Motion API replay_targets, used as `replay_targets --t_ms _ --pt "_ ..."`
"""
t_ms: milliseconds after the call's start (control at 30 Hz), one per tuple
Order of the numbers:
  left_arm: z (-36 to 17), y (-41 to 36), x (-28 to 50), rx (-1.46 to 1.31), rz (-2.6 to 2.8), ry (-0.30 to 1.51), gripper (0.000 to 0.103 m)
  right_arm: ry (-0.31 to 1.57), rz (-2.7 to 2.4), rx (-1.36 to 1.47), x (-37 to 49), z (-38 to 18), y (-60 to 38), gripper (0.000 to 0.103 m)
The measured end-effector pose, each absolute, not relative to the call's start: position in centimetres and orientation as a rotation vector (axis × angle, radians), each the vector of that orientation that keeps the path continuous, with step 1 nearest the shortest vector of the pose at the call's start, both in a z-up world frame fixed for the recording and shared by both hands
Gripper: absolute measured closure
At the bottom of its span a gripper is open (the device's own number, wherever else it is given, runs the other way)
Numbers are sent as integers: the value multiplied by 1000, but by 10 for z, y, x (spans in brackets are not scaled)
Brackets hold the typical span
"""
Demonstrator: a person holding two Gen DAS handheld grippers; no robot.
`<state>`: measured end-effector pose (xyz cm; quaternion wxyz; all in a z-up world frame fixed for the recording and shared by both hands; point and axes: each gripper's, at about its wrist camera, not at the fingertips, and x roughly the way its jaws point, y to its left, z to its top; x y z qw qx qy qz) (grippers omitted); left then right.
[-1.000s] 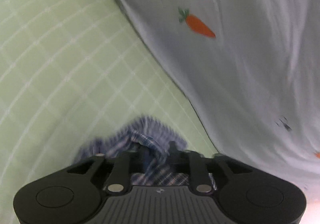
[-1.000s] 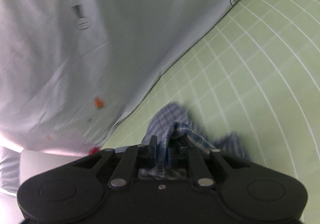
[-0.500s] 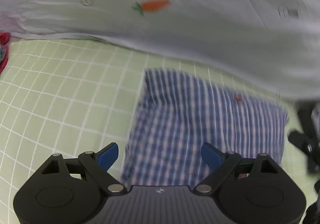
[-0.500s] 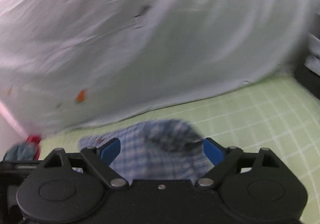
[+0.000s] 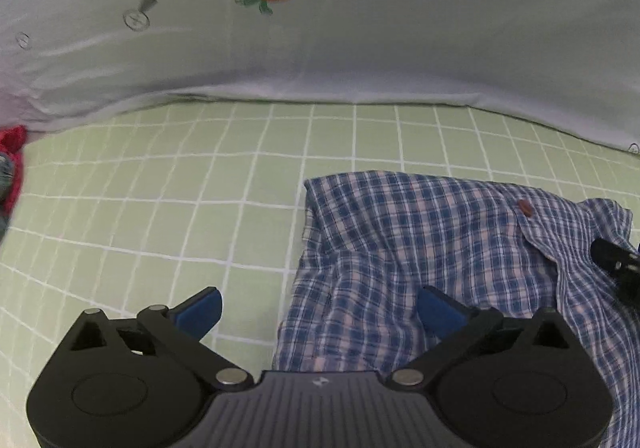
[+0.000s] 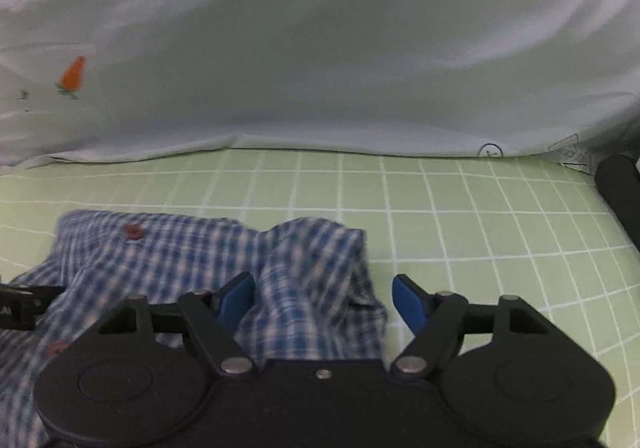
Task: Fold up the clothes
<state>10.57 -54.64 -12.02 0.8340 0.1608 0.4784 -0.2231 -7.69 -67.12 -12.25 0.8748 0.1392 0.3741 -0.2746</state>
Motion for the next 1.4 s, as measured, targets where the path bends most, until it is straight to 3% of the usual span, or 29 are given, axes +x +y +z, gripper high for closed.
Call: replay_targets --t_ms 100,167,500,767,1200,1233,1300,1333,1400 --pt "-119 -537 109 334 -492 1026 0 759 -608 324 -87 -116 -683 14" --pt "-115 -527 109 322 -477 1038 0 737 -641 331 -98 -109 -689 0" --pt "-103 -486 82 279 -689 1006 0 756 -496 479 -137 -108 -670 0" --pt "-130 -476 100 40 -757 1218 0 766 -367 724 -143 -132 -672 0" --pt "-142 -490 93 -122 -1037 1339 2 821 -152 764 -108 -137 -656 0" --pt "-145 -491 89 -149 -1054 1345 3 828 -122 770 -105 -137 -654 3" --pt "-142 -491 78 -127 -1052 1325 20 817 -71 865 -108 -142 -651 23" --pt "-139 -491 72 -109 -1053 1319 24 816 -62 919 -112 -145 -648 39" --pt "-133 -486 59 -80 -1063 1319 38 819 -48 981 -124 -148 -638 47"
